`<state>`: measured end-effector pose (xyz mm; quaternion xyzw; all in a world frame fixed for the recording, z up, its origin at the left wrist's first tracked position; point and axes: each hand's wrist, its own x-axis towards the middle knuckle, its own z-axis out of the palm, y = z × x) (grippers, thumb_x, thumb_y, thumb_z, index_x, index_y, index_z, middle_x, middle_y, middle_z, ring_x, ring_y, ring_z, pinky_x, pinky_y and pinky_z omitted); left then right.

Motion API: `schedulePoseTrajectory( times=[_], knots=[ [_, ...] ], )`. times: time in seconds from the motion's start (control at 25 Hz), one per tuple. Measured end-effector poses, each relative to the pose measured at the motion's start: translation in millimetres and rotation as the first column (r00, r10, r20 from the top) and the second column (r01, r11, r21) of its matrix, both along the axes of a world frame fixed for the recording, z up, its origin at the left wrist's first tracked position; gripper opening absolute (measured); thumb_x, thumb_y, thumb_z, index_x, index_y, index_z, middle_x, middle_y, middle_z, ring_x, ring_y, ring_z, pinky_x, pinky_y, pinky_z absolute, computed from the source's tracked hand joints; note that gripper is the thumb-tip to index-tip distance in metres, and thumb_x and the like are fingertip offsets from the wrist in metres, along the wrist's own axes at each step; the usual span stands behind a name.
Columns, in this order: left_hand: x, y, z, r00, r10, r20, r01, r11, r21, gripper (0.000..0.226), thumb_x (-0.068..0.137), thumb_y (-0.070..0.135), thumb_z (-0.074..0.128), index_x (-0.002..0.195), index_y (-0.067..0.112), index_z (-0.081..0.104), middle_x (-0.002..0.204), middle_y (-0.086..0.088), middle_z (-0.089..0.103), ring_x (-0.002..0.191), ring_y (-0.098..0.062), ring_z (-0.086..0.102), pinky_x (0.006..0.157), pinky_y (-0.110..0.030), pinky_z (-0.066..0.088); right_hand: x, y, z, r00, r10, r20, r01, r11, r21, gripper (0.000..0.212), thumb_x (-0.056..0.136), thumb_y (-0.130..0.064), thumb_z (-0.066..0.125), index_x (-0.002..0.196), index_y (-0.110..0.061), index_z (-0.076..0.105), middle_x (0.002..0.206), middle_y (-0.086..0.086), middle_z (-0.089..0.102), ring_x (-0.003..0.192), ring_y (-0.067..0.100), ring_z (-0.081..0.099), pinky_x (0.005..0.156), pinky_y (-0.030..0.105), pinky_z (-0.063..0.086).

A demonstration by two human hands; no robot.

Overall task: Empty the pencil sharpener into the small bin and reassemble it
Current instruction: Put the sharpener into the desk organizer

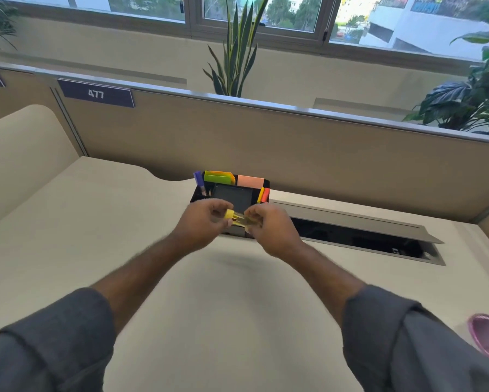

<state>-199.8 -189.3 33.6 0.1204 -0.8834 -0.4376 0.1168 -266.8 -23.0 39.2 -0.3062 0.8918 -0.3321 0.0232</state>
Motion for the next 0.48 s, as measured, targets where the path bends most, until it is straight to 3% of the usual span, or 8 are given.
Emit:
schedulePoseTrajectory(
  times=[0.12, 0.32, 0.48],
  knots=[
    [-31, -28, -11, 0.998, 0.064, 0.002, -0.063, 0.978, -0.197, 0.035, 0.081, 0.022, 0.078, 0.116, 0.018, 0.072, 0.102, -0.003, 0.073, 0.088, -0.017, 0.065, 0.081, -0.033, 0.055, -32, -29, -7, 1.0, 0.005, -0.019, -0.004, 1.0, 0.026, 0.025, 0.084, -0.011, 0.071, 0.109, -0.013, 0.072, 0.101, 0.003, 0.072, 0.088, 0.017, 0.064, 0.081, 0.039, 0.058],
    [-59, -47, -35, 0.987, 0.16, -0.003, -0.152, 0.934, -0.324, 0.034, 0.083, 0.026, 0.076, 0.116, 0.02, 0.072, 0.105, -0.005, 0.075, 0.091, -0.021, 0.067, 0.083, -0.035, 0.055, -62, -59, -22, 0.998, -0.034, 0.044, 0.032, 0.998, 0.045, 0.023, 0.086, -0.009, 0.07, 0.108, -0.013, 0.073, 0.105, 0.004, 0.072, 0.094, 0.02, 0.063, 0.083, 0.037, 0.056],
    [-58, -45, -38, 0.991, 0.126, -0.046, -0.133, 0.87, -0.475, 0.028, 0.086, 0.024, 0.068, 0.113, 0.018, 0.073, 0.099, -0.007, 0.074, 0.092, -0.025, 0.061, 0.077, -0.036, 0.049, -64, -62, -29, 0.996, -0.025, 0.089, 0.021, 0.999, 0.047, 0.025, 0.086, -0.011, 0.069, 0.111, -0.014, 0.071, 0.108, 0.004, 0.071, 0.098, 0.02, 0.063, 0.086, 0.038, 0.056]
  ],
)
